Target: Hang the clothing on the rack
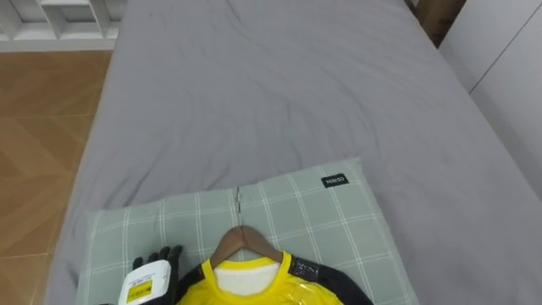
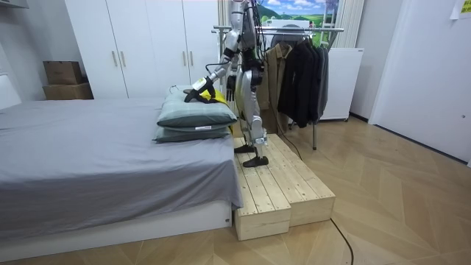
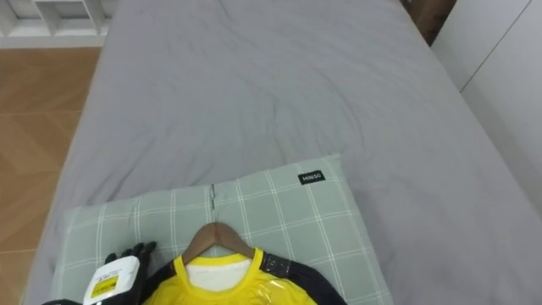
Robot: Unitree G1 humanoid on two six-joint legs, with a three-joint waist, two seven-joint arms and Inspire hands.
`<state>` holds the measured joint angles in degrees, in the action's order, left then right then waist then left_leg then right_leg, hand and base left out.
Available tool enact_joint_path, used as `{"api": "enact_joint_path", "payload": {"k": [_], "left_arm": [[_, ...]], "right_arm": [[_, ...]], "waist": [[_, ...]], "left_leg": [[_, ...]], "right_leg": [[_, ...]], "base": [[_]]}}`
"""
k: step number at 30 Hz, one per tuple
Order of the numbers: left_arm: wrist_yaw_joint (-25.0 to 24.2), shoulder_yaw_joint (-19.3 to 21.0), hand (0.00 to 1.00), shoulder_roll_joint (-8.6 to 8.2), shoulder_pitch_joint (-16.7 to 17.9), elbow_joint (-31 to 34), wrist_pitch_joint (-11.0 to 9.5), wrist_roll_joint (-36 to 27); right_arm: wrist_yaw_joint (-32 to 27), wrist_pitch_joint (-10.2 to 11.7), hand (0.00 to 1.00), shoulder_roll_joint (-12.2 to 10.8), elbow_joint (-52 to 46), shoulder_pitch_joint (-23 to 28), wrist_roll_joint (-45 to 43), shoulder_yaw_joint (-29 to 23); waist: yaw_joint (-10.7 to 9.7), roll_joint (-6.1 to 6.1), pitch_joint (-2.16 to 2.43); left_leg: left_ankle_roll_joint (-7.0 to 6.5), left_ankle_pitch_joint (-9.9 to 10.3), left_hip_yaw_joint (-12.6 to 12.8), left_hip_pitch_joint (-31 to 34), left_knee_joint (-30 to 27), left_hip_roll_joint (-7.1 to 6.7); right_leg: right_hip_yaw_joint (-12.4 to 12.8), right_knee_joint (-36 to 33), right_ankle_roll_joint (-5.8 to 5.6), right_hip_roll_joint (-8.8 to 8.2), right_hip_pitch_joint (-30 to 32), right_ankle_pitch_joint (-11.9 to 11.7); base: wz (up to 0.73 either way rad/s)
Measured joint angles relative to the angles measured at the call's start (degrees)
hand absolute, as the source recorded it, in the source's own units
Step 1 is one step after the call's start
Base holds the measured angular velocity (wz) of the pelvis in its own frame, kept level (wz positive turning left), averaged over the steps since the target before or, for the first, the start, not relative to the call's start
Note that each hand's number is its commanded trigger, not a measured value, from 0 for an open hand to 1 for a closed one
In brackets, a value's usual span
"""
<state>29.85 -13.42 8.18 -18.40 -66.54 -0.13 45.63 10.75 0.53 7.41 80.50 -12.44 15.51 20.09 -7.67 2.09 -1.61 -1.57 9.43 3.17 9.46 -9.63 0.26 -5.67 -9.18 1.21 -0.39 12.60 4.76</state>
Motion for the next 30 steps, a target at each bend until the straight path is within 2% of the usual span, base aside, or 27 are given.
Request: {"api": "enact_joint_path", "payload": {"k": [9,17,30], "left_arm": [[-0.1,0.9,0.00,0.13,-0.8,0.0,-0.2,-1.6],[-0.4,0.7,0.00,-0.36,-0.8,0.0,0.2,-2.5],[-0.3,-1.1,0.00,-0.92,-1.0,-2.0,1.1,-2.9]], "right_arm": [[0.1,-0.7,0.00,-0.4,-0.2,0.0,1.6,0.8],[-0.1,-1.2,0.00,-0.4,-0.2,-1.1,2.8,3.5],[-0.8,-1.4,0.00,-0.5,-0.4,-1.3,2.5,4.7]], "waist": [[0.3,0.97,-0.14],[0.5,0.98,-0.12],[0.6,0.81,-0.02]], "left_leg": [[-0.09,-0.3,0.1,0.4,-0.2,-0.18],[-0.10,-0.3,0.1,0.5,-0.2,-0.19],[-0.10,-0.3,0.1,0.2,-0.2,-0.12]], "right_leg": [[0.1,-0.4,-0.03,-0.20,0.5,0.0],[-0.2,-0.4,-0.06,-0.23,0.5,0.0],[-0.3,-0.6,-0.01,-0.27,0.3,-0.1]], "base": [[0.00],[0.00],[0.00]]}}
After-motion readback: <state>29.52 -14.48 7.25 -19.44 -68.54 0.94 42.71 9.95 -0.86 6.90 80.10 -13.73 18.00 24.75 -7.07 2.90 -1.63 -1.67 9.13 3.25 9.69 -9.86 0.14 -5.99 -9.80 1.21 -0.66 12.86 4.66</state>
